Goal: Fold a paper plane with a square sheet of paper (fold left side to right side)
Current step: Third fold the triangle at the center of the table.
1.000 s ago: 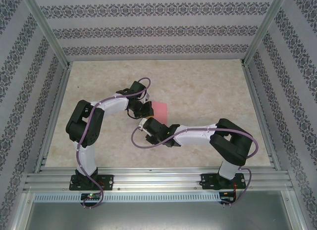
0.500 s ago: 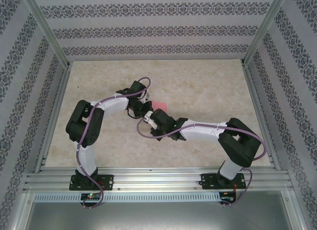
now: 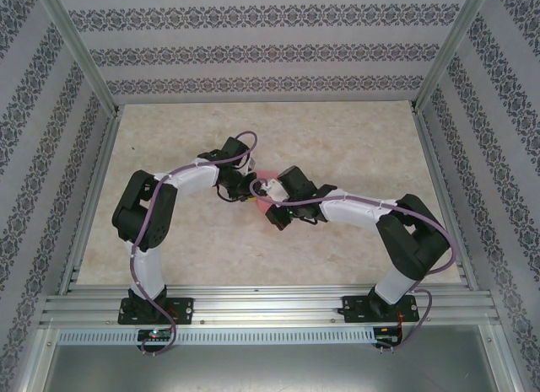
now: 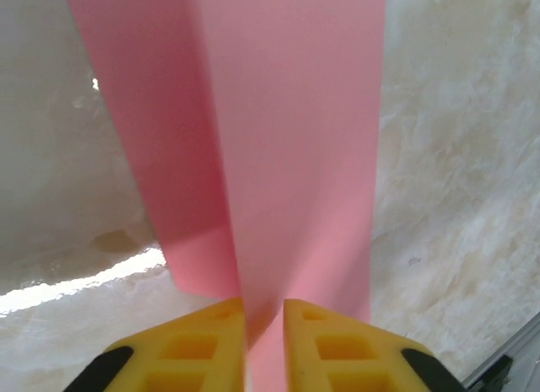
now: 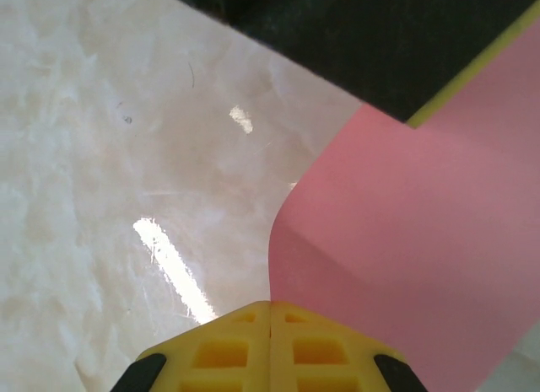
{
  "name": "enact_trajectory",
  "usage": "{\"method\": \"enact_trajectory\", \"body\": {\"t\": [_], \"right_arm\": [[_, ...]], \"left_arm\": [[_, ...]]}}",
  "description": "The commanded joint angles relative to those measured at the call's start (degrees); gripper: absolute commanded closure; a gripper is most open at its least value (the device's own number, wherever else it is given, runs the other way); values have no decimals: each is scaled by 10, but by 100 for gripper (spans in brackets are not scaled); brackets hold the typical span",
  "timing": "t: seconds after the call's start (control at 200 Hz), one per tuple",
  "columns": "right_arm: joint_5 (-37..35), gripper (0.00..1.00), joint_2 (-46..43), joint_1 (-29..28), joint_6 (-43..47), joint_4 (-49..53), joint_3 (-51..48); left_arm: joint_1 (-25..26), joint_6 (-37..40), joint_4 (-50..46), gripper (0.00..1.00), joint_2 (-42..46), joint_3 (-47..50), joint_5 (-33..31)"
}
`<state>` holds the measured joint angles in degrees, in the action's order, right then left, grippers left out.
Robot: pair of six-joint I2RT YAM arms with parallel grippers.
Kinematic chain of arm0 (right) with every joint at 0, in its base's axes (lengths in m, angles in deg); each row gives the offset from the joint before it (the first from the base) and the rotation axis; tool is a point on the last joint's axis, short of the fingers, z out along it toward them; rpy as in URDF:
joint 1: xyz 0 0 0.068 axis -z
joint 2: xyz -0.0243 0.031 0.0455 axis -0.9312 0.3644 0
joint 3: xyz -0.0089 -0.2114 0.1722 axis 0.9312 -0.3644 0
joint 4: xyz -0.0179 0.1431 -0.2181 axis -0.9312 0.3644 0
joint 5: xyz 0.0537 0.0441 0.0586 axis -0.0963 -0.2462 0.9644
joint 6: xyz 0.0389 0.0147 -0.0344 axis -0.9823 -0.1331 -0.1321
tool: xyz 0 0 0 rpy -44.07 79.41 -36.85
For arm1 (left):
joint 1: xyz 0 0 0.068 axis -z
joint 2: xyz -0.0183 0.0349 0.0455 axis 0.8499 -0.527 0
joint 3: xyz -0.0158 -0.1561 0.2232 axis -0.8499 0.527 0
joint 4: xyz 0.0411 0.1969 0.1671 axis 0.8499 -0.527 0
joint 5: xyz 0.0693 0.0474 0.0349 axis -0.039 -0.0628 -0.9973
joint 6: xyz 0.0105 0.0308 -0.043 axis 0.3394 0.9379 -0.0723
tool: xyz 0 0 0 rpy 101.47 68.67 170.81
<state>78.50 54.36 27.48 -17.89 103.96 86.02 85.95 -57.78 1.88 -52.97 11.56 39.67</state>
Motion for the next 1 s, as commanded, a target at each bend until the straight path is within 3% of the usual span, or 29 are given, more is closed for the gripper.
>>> {"method": "enact_trajectory", "body": {"t": [0.0, 0.205, 0.34, 0.605, 0.994], "right_arm": [[54, 100, 11, 0, -3, 14, 20], [66, 100, 18, 4, -2, 15, 22], [67, 100, 24, 5, -1, 19, 25], [63, 100, 32, 6, -9, 15, 25], [68, 100, 44, 8, -15, 19, 35]], "left_arm": [[-13, 29, -35, 73, 20, -11, -15], [-43, 46, -51, 67, 56, 6, -14], [-47, 61, -57, 73, 47, -30, 12], [-25, 63, -36, 78, -38, -114, 76], [-8, 87, -75, 80, -155, -192, 48]]}}
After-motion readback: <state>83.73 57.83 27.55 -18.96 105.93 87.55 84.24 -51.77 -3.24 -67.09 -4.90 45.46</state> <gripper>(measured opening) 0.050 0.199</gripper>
